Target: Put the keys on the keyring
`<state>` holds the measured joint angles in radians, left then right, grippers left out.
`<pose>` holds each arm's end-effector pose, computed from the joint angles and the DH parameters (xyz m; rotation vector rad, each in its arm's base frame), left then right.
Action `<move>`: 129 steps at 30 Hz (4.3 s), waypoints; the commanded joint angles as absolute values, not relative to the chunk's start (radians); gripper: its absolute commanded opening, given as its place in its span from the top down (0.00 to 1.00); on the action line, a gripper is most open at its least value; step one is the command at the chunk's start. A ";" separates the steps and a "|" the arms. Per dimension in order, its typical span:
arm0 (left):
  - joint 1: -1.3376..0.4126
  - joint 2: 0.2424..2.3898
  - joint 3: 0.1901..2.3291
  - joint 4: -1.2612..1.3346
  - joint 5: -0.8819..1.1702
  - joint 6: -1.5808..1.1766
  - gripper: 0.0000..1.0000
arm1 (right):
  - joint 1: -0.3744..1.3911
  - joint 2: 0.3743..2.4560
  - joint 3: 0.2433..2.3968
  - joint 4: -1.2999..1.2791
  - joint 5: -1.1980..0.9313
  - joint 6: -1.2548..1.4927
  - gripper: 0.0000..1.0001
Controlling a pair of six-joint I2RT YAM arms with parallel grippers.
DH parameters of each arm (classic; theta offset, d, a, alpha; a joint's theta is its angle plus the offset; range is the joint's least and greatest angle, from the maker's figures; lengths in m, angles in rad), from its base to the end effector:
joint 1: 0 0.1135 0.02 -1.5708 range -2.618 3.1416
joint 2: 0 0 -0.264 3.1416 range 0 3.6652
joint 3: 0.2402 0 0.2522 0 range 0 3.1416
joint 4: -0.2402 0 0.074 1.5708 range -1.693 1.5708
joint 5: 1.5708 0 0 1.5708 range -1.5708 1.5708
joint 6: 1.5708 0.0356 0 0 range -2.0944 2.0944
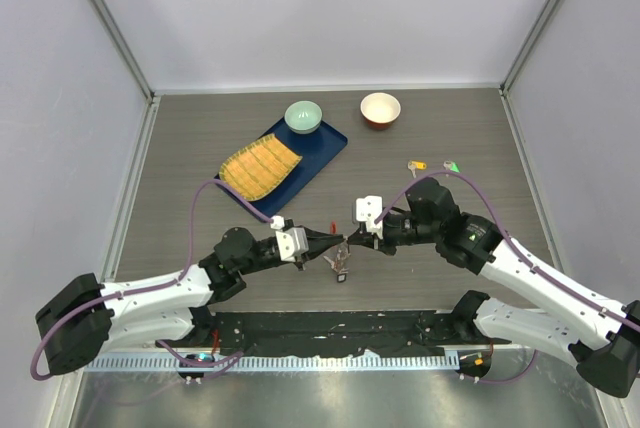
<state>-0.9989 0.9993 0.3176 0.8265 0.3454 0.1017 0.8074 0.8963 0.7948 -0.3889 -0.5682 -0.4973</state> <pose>0.1044 -0.1844 0.2433 1.0285 1.1054 -0.9749 0.1221 0.1553 0.3056 -1.5184 1.4007 0.7755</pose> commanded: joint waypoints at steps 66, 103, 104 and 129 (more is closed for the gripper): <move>-0.993 0.966 0.350 0.900 0.308 0.118 1.00 | 0.804 0.891 0.810 -0.360 -0.558 -0.480 0.99; -0.992 1.005 0.361 0.916 0.354 0.098 1.00 | 0.802 0.884 0.815 -0.356 -0.610 -0.488 0.99; -0.992 1.008 0.362 0.917 0.357 0.098 1.00 | 0.801 0.884 0.816 -0.356 -0.614 -0.489 0.99; -0.986 1.029 0.396 0.845 0.422 0.083 1.00 | 0.802 0.862 0.824 -0.351 -0.652 -0.500 0.99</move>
